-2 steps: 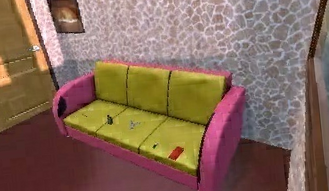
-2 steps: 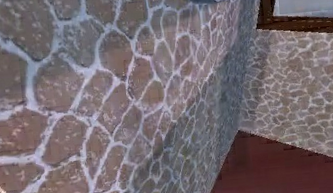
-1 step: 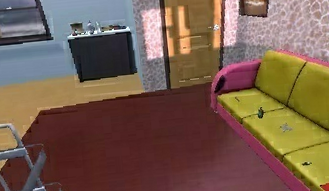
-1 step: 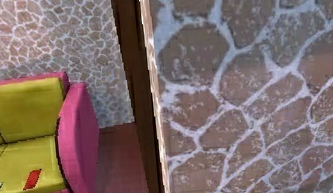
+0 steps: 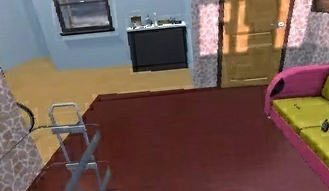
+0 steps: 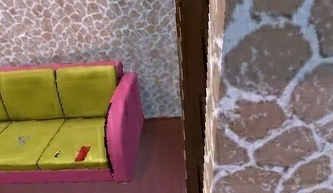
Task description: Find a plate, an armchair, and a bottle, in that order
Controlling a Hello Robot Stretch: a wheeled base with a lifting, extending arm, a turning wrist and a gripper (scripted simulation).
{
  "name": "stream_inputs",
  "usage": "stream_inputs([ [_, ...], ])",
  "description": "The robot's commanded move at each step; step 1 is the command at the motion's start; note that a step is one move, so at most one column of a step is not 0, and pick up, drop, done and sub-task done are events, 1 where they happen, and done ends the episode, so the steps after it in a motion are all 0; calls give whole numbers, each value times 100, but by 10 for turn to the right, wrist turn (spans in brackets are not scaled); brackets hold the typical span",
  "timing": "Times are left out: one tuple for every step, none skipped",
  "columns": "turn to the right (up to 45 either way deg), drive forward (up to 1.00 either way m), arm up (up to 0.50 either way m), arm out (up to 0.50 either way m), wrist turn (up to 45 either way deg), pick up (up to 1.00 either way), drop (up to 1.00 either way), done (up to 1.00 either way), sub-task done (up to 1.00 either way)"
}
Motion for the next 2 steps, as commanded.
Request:
stream_inputs([
  [0, 100, 0, 0, 0, 0, 0, 0, 0],
  [-30, 0, 0, 0, 0, 0, 0, 0, 0],
])
